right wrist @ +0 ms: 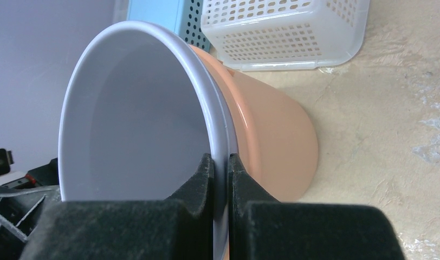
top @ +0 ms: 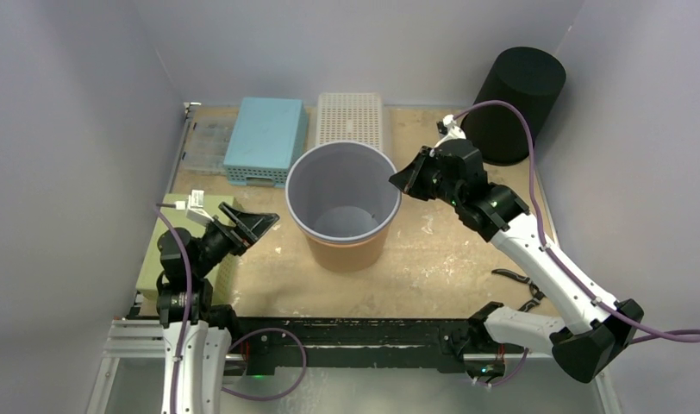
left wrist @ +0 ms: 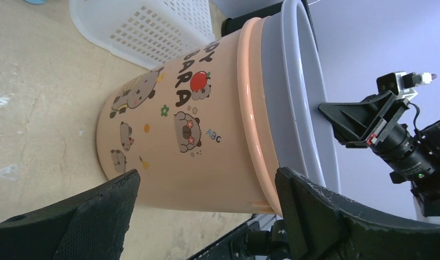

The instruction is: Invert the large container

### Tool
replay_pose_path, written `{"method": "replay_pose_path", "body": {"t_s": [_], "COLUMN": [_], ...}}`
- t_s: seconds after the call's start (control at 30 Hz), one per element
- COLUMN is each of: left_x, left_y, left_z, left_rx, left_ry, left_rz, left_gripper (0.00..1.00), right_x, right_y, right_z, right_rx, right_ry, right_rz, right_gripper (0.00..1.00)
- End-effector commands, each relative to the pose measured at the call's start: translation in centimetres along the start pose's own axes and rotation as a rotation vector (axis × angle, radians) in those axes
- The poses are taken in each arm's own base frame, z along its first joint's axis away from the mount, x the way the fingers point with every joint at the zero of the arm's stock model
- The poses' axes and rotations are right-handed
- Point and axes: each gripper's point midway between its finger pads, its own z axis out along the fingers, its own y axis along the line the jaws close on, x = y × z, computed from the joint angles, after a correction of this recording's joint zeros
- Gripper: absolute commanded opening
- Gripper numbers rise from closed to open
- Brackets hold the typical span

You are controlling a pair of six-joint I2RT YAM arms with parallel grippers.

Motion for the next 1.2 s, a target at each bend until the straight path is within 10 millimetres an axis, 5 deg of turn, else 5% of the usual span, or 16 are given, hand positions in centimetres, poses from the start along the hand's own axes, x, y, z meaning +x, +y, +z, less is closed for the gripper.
{"method": "replay_pose_path", "body": {"t_s": [0.0,0.23,0.43,0.77,1.17], "left_x": [-0.5,-0.5,0.0,0.2,0.3], "left_y": [-2.9,-2.8,-0.8,-0.5,-1.2], "left_z": [-0.4,-0.3,0.2,0.3,0.4], "left_rx": [0.141,0.135,0.065,0.049,0.107], "left_ry": [-0.029,-0.021,0.004,0.029,0.032], "left_rz": [-0.003,0.004,0.004,0.031,0.029], "left_gripper": [0.95,0.95,0.94,0.92,0.92], "right_x": [-2.8,-2.4,-2.4,-2.3,-1.6], "right_y": [5.0,5.8,5.7,4.0,2.3], "right_z": [-2.0,-1.7,-1.1,0.8,2.6], "right_rx": [-0.200,-0.241,-0.230,-0.123,0.003], "right_ry": [-0.089,-0.059,-0.052,-0.024,0.047], "right_rz": [0.058,0.055,0.050,-0.063,-0.321], "right_gripper": [0.00,0.00,0.00,0.00,0.26]}}
